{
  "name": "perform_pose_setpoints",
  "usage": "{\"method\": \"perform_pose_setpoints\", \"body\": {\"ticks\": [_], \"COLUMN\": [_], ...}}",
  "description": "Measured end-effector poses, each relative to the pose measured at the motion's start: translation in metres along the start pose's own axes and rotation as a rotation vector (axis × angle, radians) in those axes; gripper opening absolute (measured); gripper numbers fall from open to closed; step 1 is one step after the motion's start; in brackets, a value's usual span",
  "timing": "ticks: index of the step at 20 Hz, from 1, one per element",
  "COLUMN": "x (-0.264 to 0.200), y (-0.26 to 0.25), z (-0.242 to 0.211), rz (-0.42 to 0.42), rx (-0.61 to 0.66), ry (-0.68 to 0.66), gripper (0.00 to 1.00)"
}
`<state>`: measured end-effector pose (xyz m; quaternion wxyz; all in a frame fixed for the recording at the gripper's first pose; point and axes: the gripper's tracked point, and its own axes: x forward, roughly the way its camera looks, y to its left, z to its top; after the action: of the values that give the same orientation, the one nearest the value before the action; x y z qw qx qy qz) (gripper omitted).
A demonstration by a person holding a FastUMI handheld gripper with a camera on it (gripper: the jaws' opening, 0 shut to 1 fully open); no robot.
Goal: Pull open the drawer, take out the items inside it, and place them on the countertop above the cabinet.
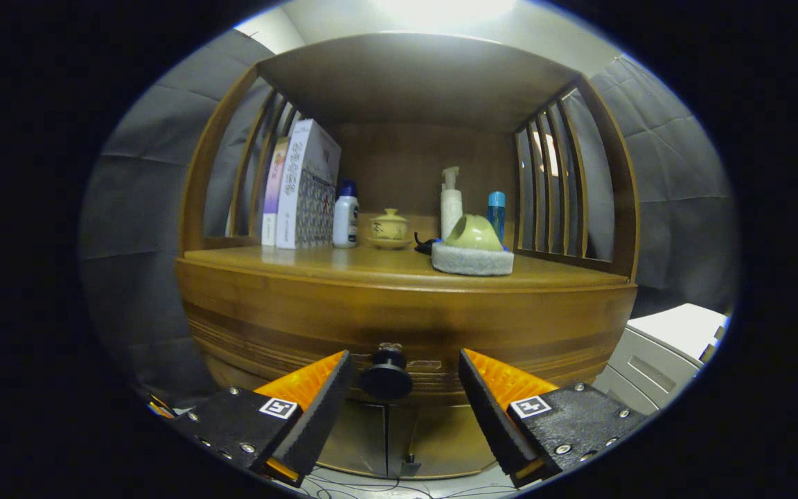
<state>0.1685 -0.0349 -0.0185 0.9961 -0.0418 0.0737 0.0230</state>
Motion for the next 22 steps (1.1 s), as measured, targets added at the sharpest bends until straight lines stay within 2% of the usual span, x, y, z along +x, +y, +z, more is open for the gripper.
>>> {"method": "perform_pose_setpoints", "body": {"ticks": [5, 9, 22], "x": [-0.029, -0.059, -0.139], "y": [-0.024, -0.056, -0.111], "z": [0.044, 0.073, 0.109], "rz": [-0.01, -0.039, -0.088], "rx": [0.048, 0.037, 0.036], "ry": [-0.045, -0.089, -0.143], "gripper": [0.95, 0.95, 0.95]}}
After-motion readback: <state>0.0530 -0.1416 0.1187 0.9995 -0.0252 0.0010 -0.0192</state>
